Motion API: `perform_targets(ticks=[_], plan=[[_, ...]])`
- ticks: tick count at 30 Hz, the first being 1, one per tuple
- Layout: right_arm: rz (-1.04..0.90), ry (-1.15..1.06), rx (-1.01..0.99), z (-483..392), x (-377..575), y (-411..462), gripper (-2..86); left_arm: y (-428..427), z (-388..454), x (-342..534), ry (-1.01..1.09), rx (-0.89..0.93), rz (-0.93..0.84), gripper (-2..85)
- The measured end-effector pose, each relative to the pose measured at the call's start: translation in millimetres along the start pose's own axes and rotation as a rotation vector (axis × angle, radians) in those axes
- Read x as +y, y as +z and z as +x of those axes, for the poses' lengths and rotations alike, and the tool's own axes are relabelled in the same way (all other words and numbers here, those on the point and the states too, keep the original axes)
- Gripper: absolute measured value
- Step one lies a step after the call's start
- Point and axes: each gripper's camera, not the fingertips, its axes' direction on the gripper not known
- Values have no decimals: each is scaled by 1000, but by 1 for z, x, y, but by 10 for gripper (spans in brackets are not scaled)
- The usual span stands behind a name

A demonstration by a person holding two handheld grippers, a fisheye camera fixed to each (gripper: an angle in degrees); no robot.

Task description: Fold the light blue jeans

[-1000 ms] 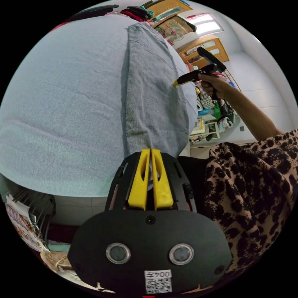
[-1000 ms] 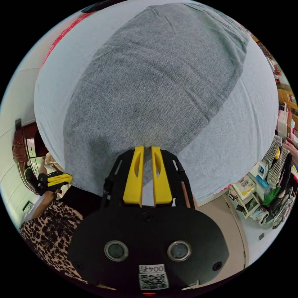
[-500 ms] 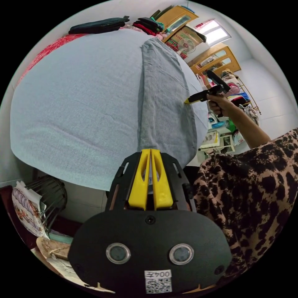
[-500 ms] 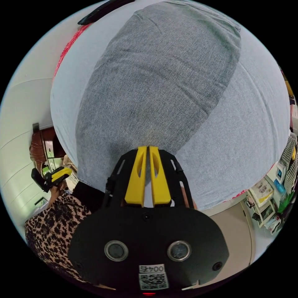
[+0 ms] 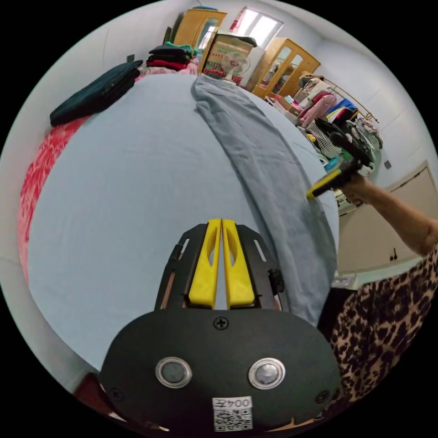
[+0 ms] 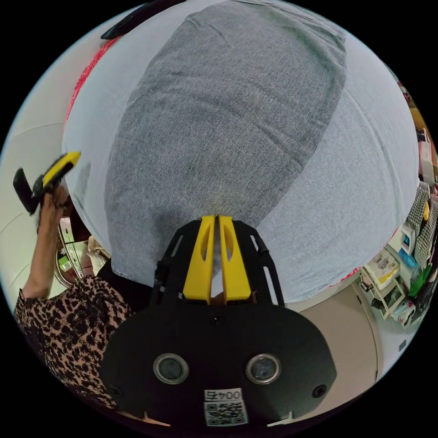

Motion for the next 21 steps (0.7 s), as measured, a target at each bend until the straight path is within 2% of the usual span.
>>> perform_targets(ticks=[7,10,16,21], plan=[[-19,85,-46,5,-3,6,-5,11,-31,-156,208,-74,86,38],[-16,104,-26,2,-3,8,-4,23,-24,-217,319,-151,60,59],[-37,111,-7,1,-7,12,-1,50,4,-299,482,-242,14,69],[6,127,-77,11,-1,14,1,69,25,-334,559,-282,-54,71]])
